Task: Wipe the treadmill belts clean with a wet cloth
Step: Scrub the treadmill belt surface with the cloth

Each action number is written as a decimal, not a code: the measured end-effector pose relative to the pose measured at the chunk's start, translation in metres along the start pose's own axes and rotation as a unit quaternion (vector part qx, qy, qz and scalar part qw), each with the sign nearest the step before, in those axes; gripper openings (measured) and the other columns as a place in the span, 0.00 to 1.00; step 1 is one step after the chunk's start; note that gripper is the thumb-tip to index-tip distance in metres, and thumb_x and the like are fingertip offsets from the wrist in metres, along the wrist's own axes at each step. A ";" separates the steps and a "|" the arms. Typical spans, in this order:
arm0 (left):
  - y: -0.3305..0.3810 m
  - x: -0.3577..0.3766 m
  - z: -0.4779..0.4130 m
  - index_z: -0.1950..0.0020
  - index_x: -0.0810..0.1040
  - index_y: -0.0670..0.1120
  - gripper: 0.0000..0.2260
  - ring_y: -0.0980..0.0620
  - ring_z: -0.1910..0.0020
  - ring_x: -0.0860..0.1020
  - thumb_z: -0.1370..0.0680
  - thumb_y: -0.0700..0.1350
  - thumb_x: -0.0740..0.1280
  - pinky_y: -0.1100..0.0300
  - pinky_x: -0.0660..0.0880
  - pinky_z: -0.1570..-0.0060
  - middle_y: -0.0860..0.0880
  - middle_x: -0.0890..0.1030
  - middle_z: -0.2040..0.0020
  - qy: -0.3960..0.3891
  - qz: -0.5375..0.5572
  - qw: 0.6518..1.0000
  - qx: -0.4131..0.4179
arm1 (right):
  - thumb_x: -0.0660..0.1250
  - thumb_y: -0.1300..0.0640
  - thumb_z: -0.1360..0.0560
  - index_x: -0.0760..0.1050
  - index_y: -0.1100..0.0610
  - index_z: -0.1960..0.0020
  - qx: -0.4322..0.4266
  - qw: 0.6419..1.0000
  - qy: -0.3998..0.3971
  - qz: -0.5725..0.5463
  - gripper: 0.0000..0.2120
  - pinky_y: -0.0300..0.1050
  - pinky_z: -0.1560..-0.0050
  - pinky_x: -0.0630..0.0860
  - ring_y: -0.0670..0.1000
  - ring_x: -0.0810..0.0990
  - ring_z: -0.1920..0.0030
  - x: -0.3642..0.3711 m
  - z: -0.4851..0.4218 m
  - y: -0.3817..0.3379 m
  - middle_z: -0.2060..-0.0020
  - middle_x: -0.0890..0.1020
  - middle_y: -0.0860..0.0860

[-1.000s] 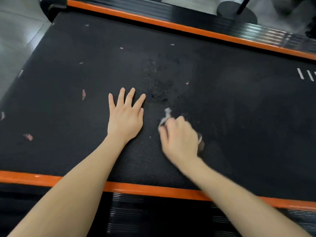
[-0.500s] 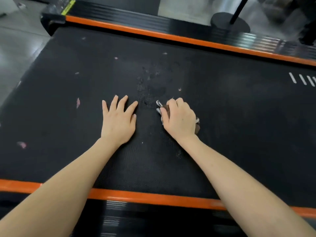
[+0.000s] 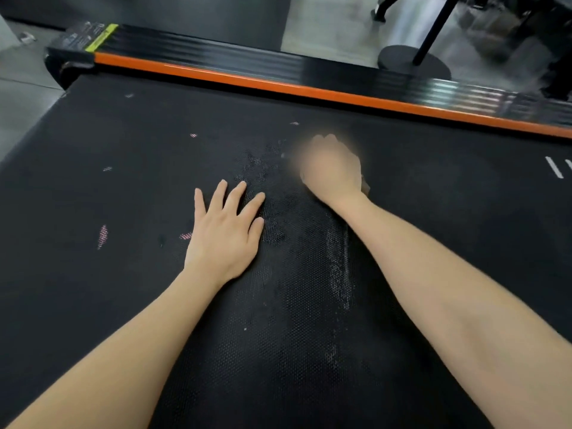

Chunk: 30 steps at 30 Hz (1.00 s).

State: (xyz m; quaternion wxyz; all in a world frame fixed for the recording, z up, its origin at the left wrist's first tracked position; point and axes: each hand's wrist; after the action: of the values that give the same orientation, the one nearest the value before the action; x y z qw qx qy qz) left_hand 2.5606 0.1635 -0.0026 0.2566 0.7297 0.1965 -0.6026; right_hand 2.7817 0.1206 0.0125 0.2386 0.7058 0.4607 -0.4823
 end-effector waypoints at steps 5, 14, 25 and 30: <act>0.000 0.001 0.000 0.28 0.67 0.52 0.25 0.40 0.27 0.59 0.21 0.56 0.45 0.35 0.49 0.29 0.44 0.67 0.28 0.006 0.005 1.000 0.004 | 0.57 0.46 0.21 0.73 0.58 0.46 0.023 0.999 -0.033 0.006 0.15 0.47 0.61 0.65 0.58 0.77 0.53 0.001 -0.013 0.003 0.51 0.77 0.55; 0.001 0.000 0.001 0.28 0.68 0.51 0.24 0.38 0.27 0.60 0.21 0.55 0.48 0.34 0.51 0.30 0.43 0.68 0.28 -0.002 0.002 1.000 0.003 | 0.61 0.46 0.26 0.75 0.56 0.56 -0.080 0.995 -0.057 -0.004 0.14 0.43 0.71 0.68 0.53 0.75 0.67 -0.066 0.129 0.005 0.63 0.76 0.51; 0.000 0.000 0.000 0.29 0.69 0.51 0.25 0.38 0.28 0.61 0.21 0.55 0.46 0.34 0.52 0.30 0.43 0.68 0.29 0.000 0.003 1.000 0.003 | 0.60 0.47 0.22 0.74 0.57 0.51 0.012 0.998 -0.062 0.029 0.13 0.46 0.64 0.65 0.56 0.76 0.58 -0.024 0.034 -0.006 0.56 0.76 0.54; 0.002 -0.002 0.000 0.29 0.68 0.50 0.25 0.37 0.28 0.61 0.21 0.55 0.45 0.33 0.52 0.31 0.42 0.68 0.29 0.000 -0.002 1.000 0.002 | 0.62 0.47 0.25 0.74 0.55 0.59 -0.058 0.996 -0.062 -0.027 0.12 0.45 0.68 0.68 0.53 0.74 0.65 -0.089 0.167 -0.001 0.63 0.75 0.51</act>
State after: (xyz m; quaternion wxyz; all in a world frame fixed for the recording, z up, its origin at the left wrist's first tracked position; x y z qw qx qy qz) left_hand 2.5610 0.1618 -0.0006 0.2538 0.7297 0.1968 -0.6037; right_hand 2.6945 -0.0467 0.0227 0.2942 0.6469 0.4913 -0.5036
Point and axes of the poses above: each hand's wrist, its own z-axis away from the middle knuckle, its own x-axis out of the palm, y = z × x
